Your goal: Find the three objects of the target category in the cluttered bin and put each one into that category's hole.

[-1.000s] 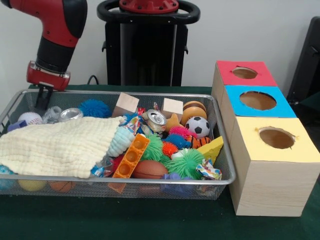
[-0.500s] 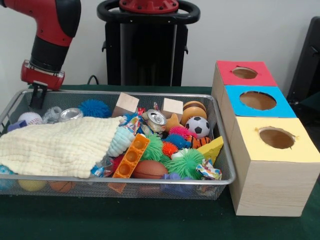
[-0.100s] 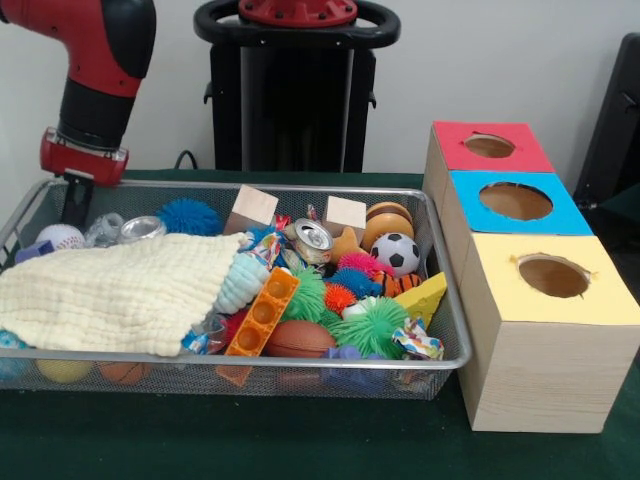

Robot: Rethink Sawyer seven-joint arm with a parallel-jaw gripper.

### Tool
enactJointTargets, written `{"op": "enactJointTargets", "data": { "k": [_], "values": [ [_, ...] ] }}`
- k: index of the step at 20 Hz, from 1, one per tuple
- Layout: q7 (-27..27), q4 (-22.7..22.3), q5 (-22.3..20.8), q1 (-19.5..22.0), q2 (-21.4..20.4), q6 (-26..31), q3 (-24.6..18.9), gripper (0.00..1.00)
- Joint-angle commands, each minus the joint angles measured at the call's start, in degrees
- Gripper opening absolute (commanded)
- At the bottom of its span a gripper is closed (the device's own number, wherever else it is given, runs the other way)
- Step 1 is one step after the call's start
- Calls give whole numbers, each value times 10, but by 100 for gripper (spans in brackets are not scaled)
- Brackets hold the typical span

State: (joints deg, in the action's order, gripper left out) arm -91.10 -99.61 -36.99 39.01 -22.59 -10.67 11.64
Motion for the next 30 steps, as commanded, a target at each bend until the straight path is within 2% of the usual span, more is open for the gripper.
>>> {"op": "enactJointTargets", "data": {
  "k": [1, 4, 14, 20, 25, 30],
  "values": [
    [-52, -32, -7, 41, -8, 87, -145, 100],
    [-58, -34, -1, 33, -8, 81, -141, 100],
    [-53, -46, 16, 30, -33, 125, -147, 100],
    [-50, -51, 11, 21, -51, 138, -139, 100],
    [-42, -65, 7, 31, -78, 149, -145, 100],
    [-32, -50, -1, 21, -71, 154, -130, 100]
  ]
}}
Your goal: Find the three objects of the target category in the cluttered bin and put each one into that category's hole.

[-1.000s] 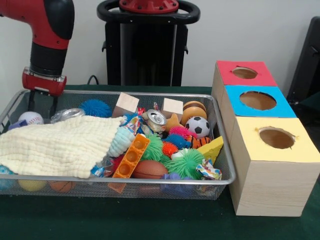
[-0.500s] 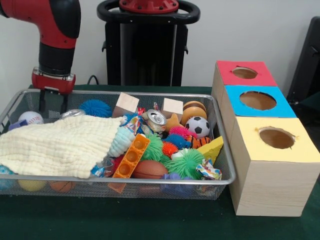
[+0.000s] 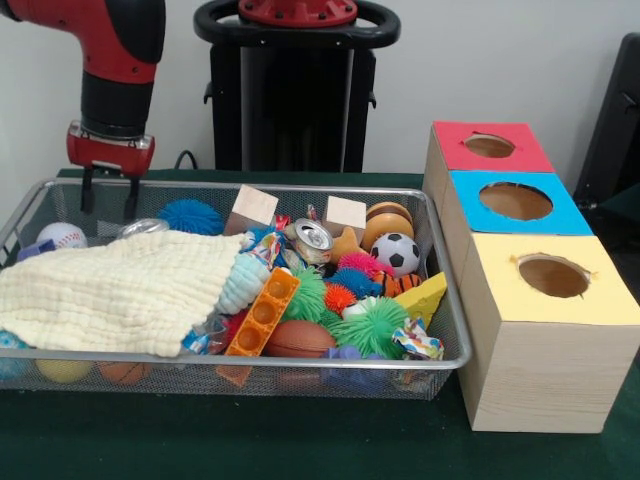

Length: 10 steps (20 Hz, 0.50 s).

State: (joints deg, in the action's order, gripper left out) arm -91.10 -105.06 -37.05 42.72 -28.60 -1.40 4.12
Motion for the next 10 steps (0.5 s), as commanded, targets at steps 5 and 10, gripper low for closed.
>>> {"op": "enactJointTargets", "data": {
  "k": [5, 10],
  "values": [
    [-23, 11, -1, -28, -24, 82, -41, 100],
    [-30, -4, 14, -10, -33, 93, -68, 100]
  ]
}}
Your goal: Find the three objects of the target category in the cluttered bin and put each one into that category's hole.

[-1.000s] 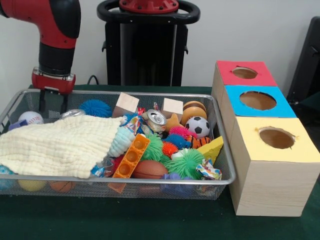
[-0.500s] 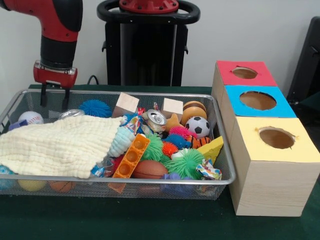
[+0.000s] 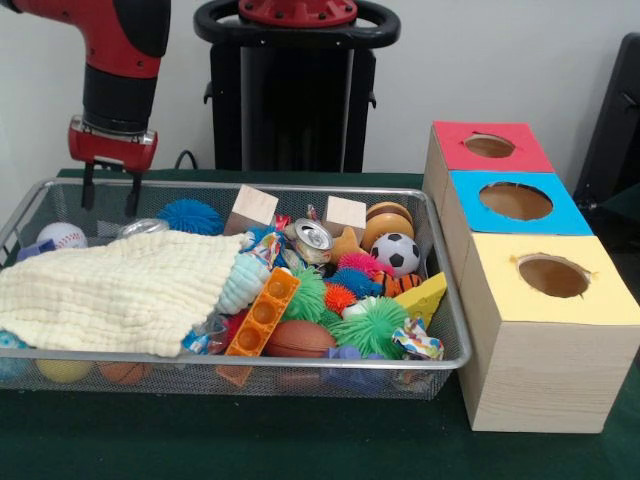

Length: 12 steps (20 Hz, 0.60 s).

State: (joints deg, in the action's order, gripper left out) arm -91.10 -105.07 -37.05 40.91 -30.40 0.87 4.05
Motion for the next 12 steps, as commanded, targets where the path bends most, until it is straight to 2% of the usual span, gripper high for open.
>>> {"op": "enactJointTargets", "data": {
  "k": [1, 6, 12],
  "values": [
    [-34, -6, 17, 8, -15, 71, -70, 100],
    [-54, -48, 41, 24, -34, 80, -103, 100],
    [-62, -65, 69, 24, -50, 94, -124, 100]
  ]
}}
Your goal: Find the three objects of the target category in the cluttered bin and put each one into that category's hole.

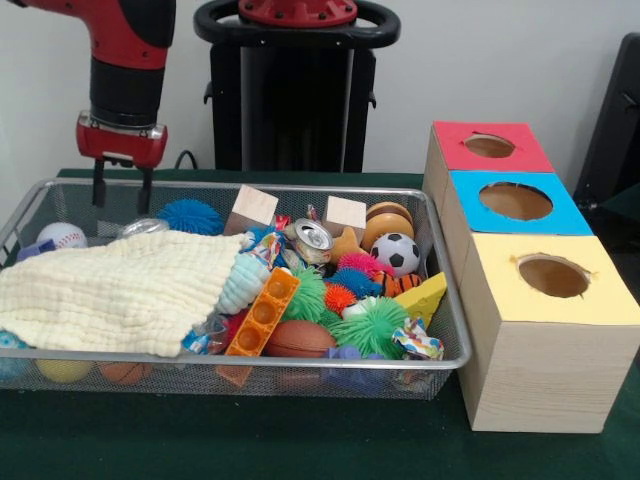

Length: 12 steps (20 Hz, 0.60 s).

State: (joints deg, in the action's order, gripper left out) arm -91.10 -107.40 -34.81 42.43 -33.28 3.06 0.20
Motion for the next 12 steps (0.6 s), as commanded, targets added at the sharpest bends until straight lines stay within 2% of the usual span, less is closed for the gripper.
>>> {"op": "enactJointTargets", "data": {
  "k": [1, 7, 12],
  "values": [
    [-63, -48, 51, 7, -27, 71, -86, 100],
    [-73, -67, 73, 3, -35, 66, -97, 100],
    [-83, -57, 67, -4, 4, 16, -84, 100]
  ]
}}
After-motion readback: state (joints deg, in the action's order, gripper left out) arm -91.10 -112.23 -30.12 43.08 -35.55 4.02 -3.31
